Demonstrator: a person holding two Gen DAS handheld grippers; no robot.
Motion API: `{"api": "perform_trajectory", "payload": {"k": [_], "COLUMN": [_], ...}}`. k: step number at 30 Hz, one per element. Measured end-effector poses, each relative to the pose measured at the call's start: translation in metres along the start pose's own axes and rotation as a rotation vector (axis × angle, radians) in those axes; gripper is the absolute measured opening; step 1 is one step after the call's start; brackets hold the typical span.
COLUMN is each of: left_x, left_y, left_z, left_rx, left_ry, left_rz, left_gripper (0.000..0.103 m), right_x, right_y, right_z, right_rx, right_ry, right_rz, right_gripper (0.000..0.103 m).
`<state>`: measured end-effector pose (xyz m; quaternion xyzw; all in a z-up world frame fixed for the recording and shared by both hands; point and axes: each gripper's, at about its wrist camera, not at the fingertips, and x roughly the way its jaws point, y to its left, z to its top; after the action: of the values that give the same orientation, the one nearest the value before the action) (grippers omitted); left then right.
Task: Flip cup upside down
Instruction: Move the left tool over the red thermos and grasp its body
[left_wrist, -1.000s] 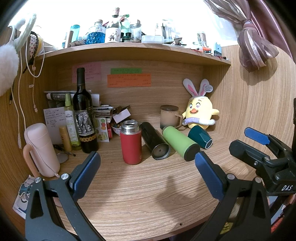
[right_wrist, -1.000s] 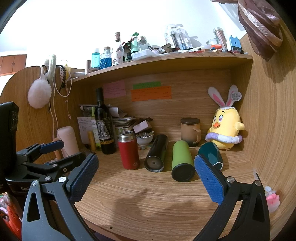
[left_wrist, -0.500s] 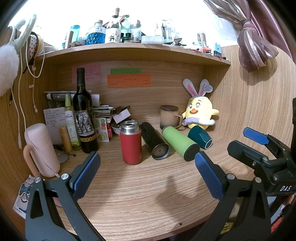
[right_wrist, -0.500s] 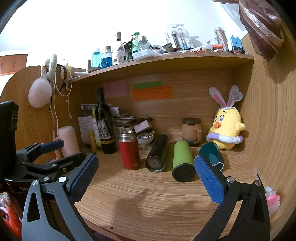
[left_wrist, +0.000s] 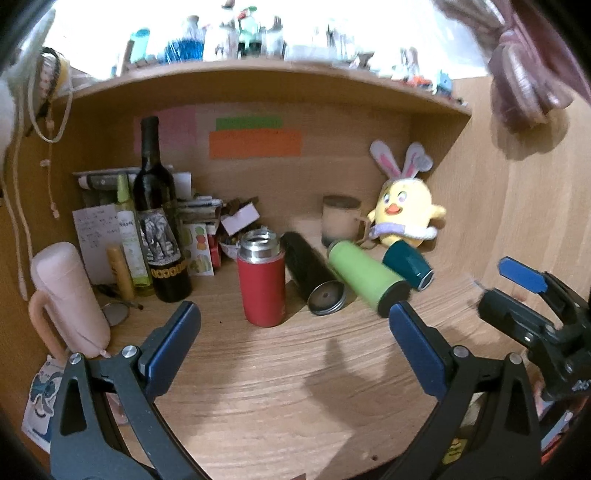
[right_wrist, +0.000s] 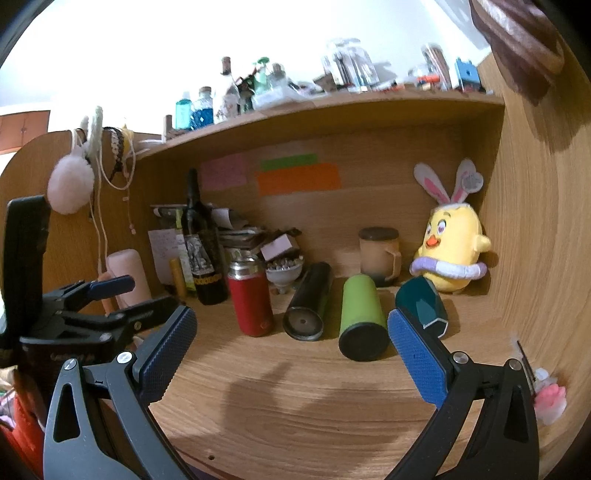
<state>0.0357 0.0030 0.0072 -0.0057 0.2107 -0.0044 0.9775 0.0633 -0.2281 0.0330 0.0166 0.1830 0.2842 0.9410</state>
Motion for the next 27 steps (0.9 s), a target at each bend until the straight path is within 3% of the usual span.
{"api": "perform_trajectory", "payload": {"k": [10,20,24,26,27], "left_x": [0.103,0.170,0.180,0.183,0.184], "left_y": [0.029,0.041,0.040,0.039,0.038], "left_z": [0.010,0.019,0.020,0.020,0.019], "left_rx": [-0.033,-0.051,-0.078,-0.087,-0.088], "left_ry": [0.179,0.264,0.281,0.289,0.292], "left_rz": [0.033,0.098,0.065,0.051,0.053], "left_gripper": [0.103,0.103,0.082,0.076,0.067], "right_x": [0.047,0.077,0.084,0.086,0.087], "right_y": [-0.035,-0.057,-0.060,-0.060,-0.060], "right_z": [-0.022,-0.039,-0.043,-0.045,-0.045], "right_rx": [0.070,0.109,0.113,0.115,0.115], "right_ry": [0.108,0.180,0.200,0.209,0.212], "right_rz": [-0.005,0.013,0.020,0.024,0.026], "right_gripper": [0.103,0.103,0.103,0.103,0.103]}}
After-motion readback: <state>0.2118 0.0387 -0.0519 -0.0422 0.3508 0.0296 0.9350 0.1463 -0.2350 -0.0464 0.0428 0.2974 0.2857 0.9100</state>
